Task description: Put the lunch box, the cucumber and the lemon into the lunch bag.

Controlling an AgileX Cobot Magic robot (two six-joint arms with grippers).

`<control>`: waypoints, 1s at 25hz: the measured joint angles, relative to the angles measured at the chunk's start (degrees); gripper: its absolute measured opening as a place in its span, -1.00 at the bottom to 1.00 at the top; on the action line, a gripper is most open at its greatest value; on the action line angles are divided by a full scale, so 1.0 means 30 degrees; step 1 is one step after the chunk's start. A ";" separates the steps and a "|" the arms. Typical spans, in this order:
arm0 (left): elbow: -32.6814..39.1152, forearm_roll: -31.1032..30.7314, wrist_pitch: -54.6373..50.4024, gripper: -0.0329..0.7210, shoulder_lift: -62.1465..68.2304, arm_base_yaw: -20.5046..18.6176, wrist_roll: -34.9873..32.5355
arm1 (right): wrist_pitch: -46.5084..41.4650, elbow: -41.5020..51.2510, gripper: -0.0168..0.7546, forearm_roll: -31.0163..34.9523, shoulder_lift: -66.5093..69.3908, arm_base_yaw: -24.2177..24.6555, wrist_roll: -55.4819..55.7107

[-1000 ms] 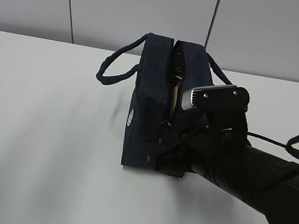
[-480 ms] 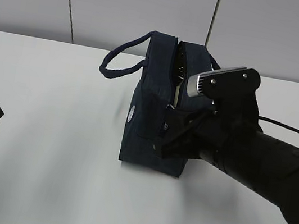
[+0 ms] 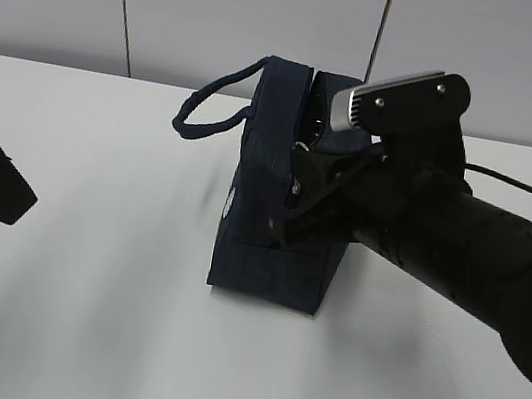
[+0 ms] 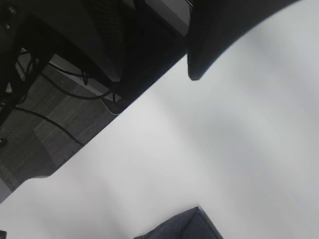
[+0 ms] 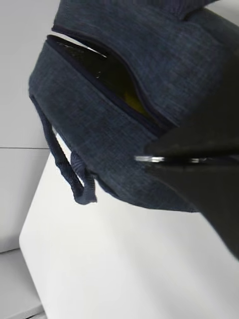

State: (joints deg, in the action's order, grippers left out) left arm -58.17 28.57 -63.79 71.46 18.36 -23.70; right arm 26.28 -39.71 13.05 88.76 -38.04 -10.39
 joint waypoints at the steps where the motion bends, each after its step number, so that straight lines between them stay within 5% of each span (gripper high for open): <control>1: 0.0000 -0.0002 0.0237 -0.14 0.0179 0.0013 -0.0194 | -0.0039 -0.0077 -0.96 0.0089 -0.0031 0.0000 -0.0133; 5: 0.0000 0.0006 0.2080 -0.10 0.0776 0.0280 -0.0967 | -0.0159 -0.0132 -0.96 0.0789 -0.0076 0.0000 -0.0730; 17: 0.3842 -0.0090 1.2902 0.00 0.1291 0.3851 -0.1908 | -0.0389 -0.0754 -0.96 0.1881 -0.0076 0.0000 -0.1024; 25: 0.5102 0.1209 1.6406 0.00 0.3374 0.4972 -0.1949 | -0.0755 -0.1187 -0.96 0.2611 -0.0076 0.0000 -0.1060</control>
State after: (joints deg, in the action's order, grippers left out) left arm -42.86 32.20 -14.57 81.59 33.27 -29.55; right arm 24.01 -43.27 20.89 88.53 -38.04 -13.58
